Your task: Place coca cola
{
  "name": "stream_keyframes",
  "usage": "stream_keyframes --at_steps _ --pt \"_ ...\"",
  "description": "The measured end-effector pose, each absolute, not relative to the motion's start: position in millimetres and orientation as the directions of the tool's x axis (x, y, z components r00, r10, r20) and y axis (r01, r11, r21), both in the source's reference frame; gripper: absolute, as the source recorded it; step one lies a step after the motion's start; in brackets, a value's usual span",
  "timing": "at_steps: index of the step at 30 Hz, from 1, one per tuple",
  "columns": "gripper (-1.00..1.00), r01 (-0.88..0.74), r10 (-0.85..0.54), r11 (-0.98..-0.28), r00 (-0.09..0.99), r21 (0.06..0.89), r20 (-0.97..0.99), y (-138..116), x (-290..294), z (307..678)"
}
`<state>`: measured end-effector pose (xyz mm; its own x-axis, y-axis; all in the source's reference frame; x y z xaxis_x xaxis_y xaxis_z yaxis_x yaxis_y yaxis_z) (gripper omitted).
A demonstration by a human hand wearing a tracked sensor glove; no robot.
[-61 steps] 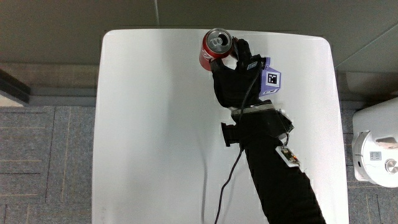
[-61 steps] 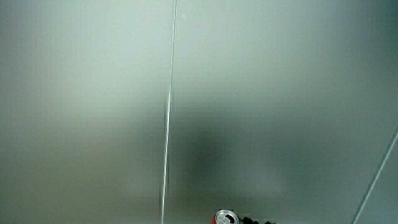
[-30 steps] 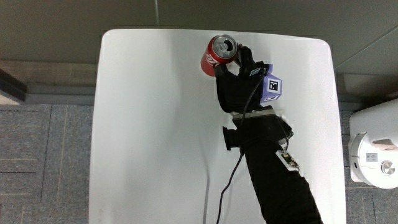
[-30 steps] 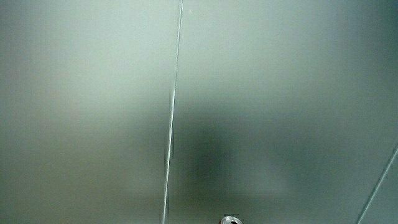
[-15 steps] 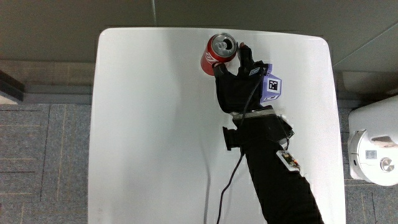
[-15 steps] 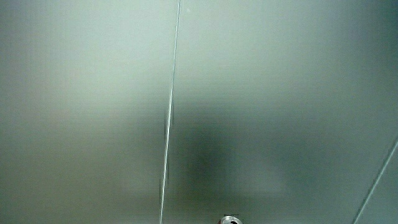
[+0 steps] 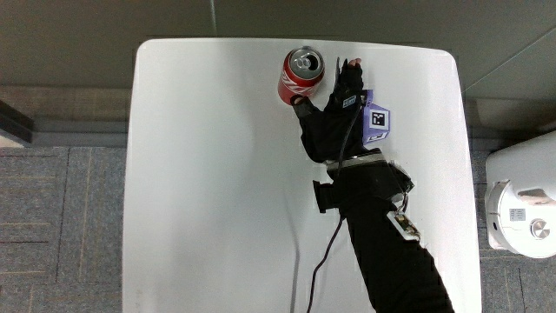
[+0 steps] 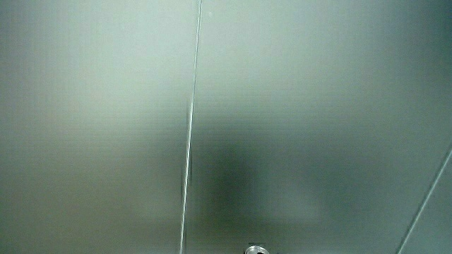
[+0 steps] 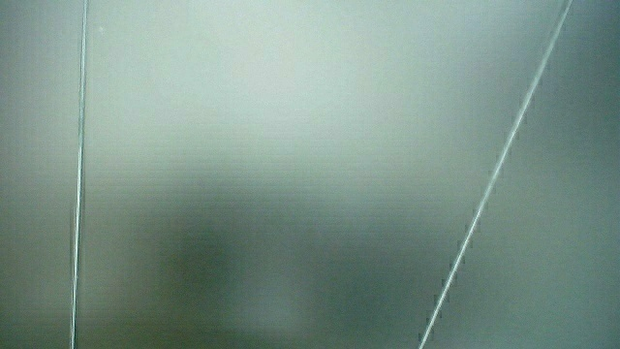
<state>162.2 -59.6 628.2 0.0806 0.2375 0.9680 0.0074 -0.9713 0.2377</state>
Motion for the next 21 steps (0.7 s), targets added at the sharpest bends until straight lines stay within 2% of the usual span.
stream_keyframes --at_steps 4,9,17,21 --pt "-1.0 -0.011 0.263 -0.964 0.119 0.266 0.957 -61.4 161.5 624.7" --pt "-1.0 -0.025 0.252 -0.965 0.173 0.26 0.952 -60.5 162.3 623.2" --pt "-1.0 -0.037 0.279 -0.943 0.452 0.33 0.847 -53.7 165.8 597.9" --pt "-1.0 -0.073 0.222 -0.939 0.615 0.335 0.756 -52.2 162.7 590.9"
